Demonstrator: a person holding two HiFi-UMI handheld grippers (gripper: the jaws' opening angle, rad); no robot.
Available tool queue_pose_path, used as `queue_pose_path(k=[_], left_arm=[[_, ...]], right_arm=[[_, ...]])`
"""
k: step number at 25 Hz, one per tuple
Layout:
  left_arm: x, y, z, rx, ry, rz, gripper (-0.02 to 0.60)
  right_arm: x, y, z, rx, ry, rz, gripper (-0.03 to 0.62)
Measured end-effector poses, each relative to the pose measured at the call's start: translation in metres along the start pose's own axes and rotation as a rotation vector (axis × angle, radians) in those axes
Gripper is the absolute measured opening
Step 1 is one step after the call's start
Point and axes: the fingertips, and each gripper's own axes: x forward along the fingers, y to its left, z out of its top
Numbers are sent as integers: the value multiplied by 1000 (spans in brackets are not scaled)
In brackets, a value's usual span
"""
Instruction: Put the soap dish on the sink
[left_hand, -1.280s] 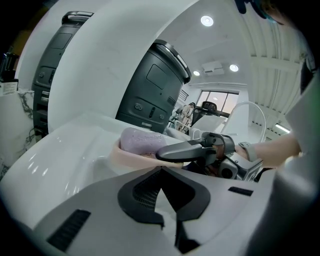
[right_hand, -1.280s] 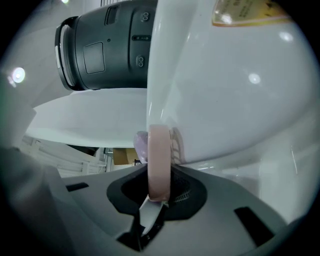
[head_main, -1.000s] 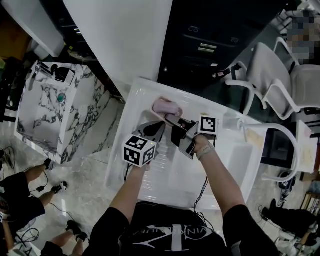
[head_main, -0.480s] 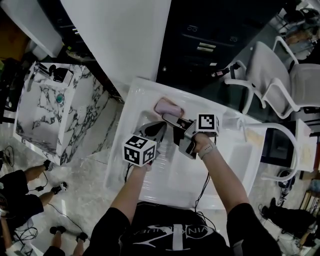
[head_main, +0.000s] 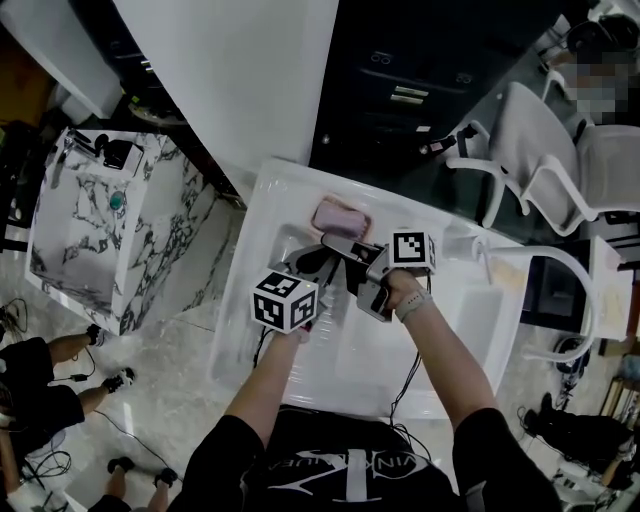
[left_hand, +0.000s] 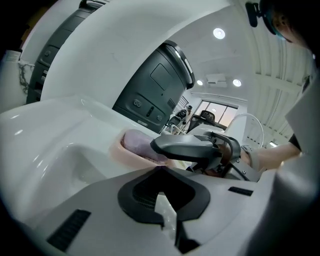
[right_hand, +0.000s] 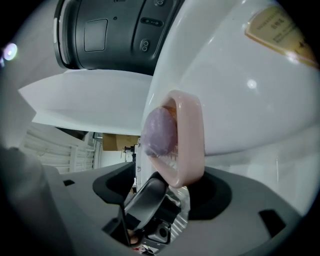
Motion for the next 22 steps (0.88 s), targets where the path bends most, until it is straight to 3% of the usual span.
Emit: queue_pose_path(k=[15,22], left_arm=[[11,-12,11,9,-34,-23,14],[0,-10,11,45,-7,26,14]], right_arm=[[-28,2,-1,32,-60,3,299],[-36,4,-7,-7,-65,21,299]])
